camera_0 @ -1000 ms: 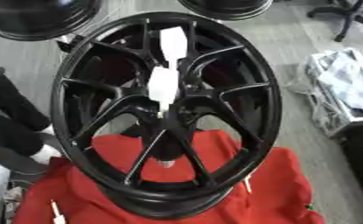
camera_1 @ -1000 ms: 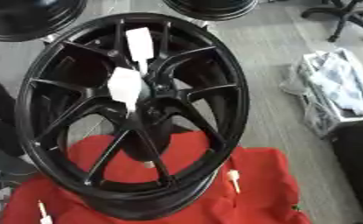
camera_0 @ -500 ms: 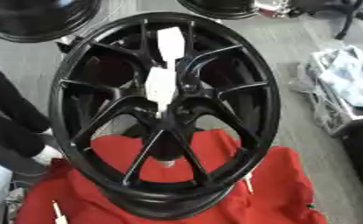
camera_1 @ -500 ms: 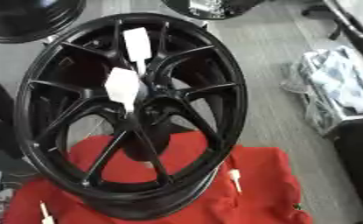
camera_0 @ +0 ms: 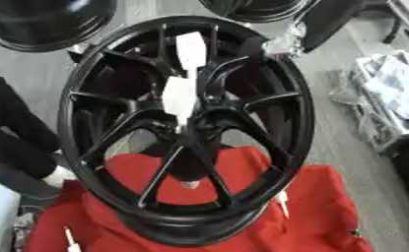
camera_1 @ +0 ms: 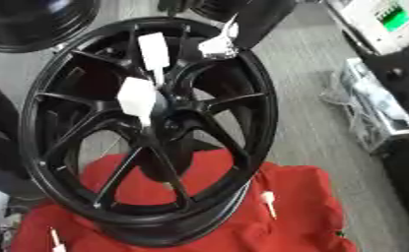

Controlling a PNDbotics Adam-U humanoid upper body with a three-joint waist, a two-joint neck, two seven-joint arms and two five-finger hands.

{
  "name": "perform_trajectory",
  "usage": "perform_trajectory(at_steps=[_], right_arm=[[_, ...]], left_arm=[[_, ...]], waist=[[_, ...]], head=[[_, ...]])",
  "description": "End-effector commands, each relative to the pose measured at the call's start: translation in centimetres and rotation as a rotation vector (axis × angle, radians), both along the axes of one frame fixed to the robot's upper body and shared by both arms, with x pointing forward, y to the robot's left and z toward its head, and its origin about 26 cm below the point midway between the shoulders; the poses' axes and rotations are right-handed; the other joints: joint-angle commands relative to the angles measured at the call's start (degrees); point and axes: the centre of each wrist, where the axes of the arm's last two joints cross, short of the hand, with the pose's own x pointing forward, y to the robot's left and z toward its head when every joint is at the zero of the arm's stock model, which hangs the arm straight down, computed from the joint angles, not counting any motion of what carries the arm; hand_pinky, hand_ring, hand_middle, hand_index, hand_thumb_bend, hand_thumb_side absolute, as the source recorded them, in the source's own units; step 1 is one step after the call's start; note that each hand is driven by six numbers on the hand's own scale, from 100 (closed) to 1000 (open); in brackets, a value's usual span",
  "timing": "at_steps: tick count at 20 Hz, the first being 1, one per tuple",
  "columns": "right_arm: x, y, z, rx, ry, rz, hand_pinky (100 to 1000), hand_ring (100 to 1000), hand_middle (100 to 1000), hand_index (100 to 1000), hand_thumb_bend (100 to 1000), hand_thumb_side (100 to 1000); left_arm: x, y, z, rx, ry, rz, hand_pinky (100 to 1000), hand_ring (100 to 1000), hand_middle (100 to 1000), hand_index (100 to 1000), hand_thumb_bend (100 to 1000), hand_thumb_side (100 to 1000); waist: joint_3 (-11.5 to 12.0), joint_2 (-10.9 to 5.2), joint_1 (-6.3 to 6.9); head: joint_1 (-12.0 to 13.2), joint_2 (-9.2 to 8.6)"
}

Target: Pull the pin out of the wheel hub.

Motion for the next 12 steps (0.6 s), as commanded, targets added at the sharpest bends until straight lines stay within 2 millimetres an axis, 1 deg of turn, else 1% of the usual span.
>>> perform_trajectory(at_steps=[1,5,7,12], right_arm=[[-0.5,0.7,0.5,0.003,-0.042,-0.008,860,845,757,844,271,371],[-0.2,1.1,0.2,0.02,-0.052,-0.019,859,844,756,844,272,352],[-0.1,1.3,0.0,0.022,-0.061,-0.027,860,846,759,847,302,316],[0.5,1.8,-0.3,0.019,-0.098,-0.043,863,849,763,851,327,298]], left_arm=[[-0.1,0.9,1.1,0.025,-0.023,0.017,760,787,723,792,100,781],[-0.1,0.8,1.0,0.022,-0.021,0.015,760,787,723,792,100,782],[-0.1,0.8,1.0,0.021,-0.019,0.015,760,787,723,792,100,784],[0.0,0.7,0.9,0.019,-0.016,0.009,760,787,723,793,100,786]], waist=[[0.0,-1.27,0.12],[0.4,-1.24,0.14],[0.6,-1.14,0.13],[1.3,-0.75,0.15]], head=[[0.1,-0.06],[0.0,-0.06],[-0.2,-0.06],[-1.0,-0.06]])
